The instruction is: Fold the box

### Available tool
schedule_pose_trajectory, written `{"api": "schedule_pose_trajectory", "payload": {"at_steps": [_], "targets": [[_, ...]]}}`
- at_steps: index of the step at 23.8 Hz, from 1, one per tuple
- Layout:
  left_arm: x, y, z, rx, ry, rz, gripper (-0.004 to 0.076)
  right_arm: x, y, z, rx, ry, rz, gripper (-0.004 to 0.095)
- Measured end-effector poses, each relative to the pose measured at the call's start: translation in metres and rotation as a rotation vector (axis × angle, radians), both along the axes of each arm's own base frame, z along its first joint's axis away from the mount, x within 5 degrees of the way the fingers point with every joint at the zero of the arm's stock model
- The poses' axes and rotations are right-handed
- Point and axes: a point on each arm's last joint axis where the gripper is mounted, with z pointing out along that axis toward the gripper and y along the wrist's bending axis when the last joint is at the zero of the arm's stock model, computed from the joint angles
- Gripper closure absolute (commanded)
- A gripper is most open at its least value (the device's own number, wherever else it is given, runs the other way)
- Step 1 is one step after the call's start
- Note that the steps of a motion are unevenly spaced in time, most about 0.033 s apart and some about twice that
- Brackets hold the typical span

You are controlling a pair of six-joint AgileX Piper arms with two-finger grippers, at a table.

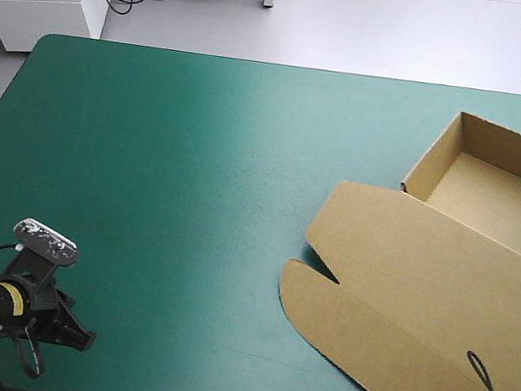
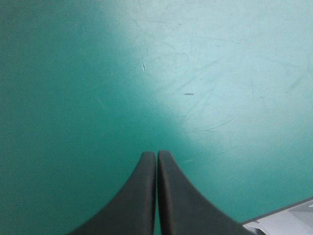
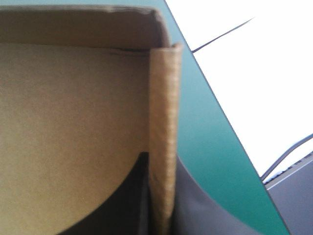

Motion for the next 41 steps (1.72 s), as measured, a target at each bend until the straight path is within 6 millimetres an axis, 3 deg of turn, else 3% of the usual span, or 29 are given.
{"api": "schedule_pose_trajectory", "payload": {"at_steps": [5, 7, 15, 19, 24, 27, 30, 36, 38, 41], "targets": [[0.001, 0.0, 0.0, -0.006, -0.009, 0.001, 0.0731, 0.0, -0.014, -0.01, 0.005, 0.034, -0.012, 0.0573], [0.001, 0.0, 0.001, -0.006, -0.011, 0.001, 0.0731, 0.004, -0.014, -0.017, 0.028, 0.048, -0.007, 0.0514], [0.003, -0.001, 0.002, -0.017, -0.037, -0.001, 0.0731, 0.006, -0.014, -0.022, 0.041, 0.066, 0.012, 0.0518], [0.007, 0.0, -0.003, -0.011, -0.099, 0.015, 0.0731, -0.007, 0.003, 0.008, 0.083, -0.04, 0.084, 0.0604], [-0.01, 0.011, -0.016, -0.026, -0.203, 0.017, 0.0731, -0.044, 0.042, 0.069, 0.186, -0.287, 0.17, 0.0656], [-0.022, 0.017, -0.022, -0.051, -0.265, 0.017, 0.0731, -0.071, 0.078, 0.103, 0.209, -0.416, 0.308, 0.071], [-0.032, 0.022, -0.027, -0.071, -0.308, 0.018, 0.0731, -0.11, 0.116, 0.118, 0.181, -0.47, 0.446, 0.0763], [-0.041, 0.027, -0.028, -0.095, -0.357, 0.02, 0.0731, -0.169, 0.158, 0.103, 0.192, -0.476, 0.609, 0.0848], [-0.042, 0.027, -0.028, -0.098, -0.363, 0.02, 0.0731, -0.191, 0.164, 0.079, 0.186, -0.439, 0.645, 0.0871], [-0.042, 0.027, -0.028, -0.098, -0.363, 0.02, 0.0731, -0.21, 0.165, 0.048, 0.176, -0.41, 0.634, 0.0886]]}}
